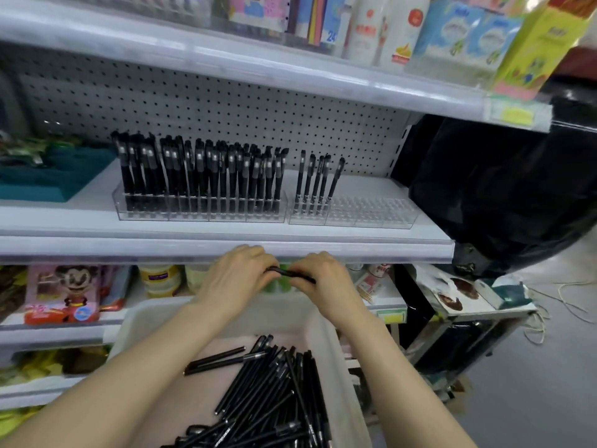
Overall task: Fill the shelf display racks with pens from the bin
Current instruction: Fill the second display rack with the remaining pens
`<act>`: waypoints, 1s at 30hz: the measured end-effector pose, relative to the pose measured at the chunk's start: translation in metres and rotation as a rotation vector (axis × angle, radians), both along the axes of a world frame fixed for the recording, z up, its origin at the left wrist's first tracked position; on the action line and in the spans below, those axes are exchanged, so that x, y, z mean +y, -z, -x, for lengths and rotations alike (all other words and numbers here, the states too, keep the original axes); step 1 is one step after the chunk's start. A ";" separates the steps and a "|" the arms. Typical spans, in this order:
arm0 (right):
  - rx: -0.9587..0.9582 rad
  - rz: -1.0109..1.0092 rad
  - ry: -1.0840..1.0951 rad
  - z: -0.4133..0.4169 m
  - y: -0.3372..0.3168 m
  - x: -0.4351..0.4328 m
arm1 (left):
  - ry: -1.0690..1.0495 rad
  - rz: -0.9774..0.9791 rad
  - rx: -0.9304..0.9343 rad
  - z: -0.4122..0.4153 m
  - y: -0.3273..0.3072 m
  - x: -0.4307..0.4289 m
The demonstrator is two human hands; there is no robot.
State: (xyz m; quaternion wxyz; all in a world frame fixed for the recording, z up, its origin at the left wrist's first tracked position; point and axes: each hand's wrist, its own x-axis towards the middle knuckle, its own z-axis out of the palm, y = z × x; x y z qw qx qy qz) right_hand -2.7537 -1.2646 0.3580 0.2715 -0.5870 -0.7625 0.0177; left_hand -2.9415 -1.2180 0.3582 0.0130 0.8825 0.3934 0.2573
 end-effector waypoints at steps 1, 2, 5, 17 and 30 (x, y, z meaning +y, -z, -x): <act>0.009 -0.016 0.017 -0.005 -0.005 0.003 | 0.007 -0.027 -0.042 -0.009 -0.006 0.002; 0.026 -0.034 0.052 -0.012 -0.010 0.008 | 0.002 -0.040 -0.093 -0.018 -0.013 0.003; 0.134 -0.072 0.201 -0.044 -0.027 0.020 | -0.050 -0.014 -0.195 -0.045 -0.033 0.012; 0.619 -0.169 0.423 -0.116 -0.093 0.105 | -0.097 -0.106 0.077 -0.105 -0.027 0.075; 0.366 -0.044 0.378 -0.113 -0.056 0.148 | -0.146 -0.169 0.026 -0.109 -0.022 0.084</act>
